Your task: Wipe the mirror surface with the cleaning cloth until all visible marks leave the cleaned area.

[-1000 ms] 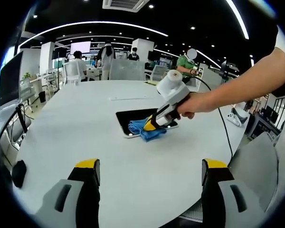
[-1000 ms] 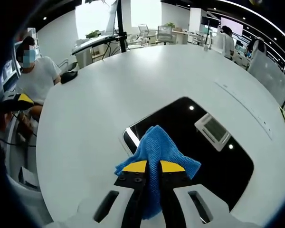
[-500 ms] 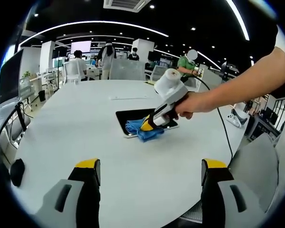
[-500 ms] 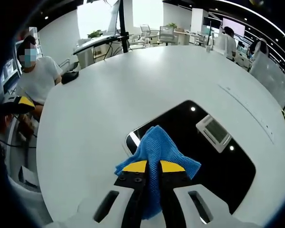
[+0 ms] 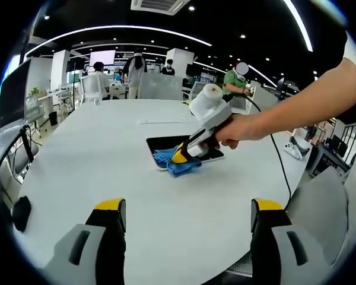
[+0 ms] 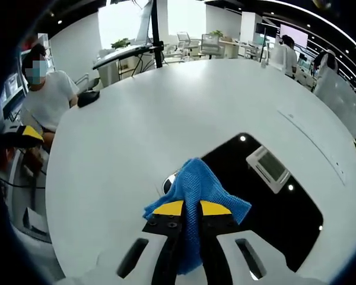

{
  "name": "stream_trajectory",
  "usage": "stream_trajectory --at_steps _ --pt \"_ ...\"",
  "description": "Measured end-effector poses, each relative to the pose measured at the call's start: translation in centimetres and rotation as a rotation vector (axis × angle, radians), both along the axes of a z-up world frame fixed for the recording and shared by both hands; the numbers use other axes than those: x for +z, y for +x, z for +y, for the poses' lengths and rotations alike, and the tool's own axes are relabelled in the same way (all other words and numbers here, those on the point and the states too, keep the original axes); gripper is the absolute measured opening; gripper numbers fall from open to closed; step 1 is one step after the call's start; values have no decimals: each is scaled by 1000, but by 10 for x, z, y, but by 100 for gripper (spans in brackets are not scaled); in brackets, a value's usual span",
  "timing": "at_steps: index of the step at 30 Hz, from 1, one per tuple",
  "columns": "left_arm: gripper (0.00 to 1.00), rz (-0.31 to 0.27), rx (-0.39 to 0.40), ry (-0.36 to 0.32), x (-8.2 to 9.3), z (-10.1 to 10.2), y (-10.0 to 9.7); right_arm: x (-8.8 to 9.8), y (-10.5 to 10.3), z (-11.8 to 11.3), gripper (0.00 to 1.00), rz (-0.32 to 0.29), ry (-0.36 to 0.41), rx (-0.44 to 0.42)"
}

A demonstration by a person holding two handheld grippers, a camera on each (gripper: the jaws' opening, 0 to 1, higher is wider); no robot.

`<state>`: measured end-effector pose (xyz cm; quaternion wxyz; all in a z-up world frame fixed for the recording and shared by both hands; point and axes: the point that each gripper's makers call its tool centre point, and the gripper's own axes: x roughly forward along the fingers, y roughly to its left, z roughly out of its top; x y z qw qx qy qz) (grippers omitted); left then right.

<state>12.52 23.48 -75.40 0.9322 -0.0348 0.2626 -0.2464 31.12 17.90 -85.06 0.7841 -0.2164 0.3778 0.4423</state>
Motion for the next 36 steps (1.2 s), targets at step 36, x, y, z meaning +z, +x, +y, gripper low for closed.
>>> stream_trajectory --at_steps 36 --pt "87 7 18 -12 -2 6 -3 1 1 31 4 -18 6 34"
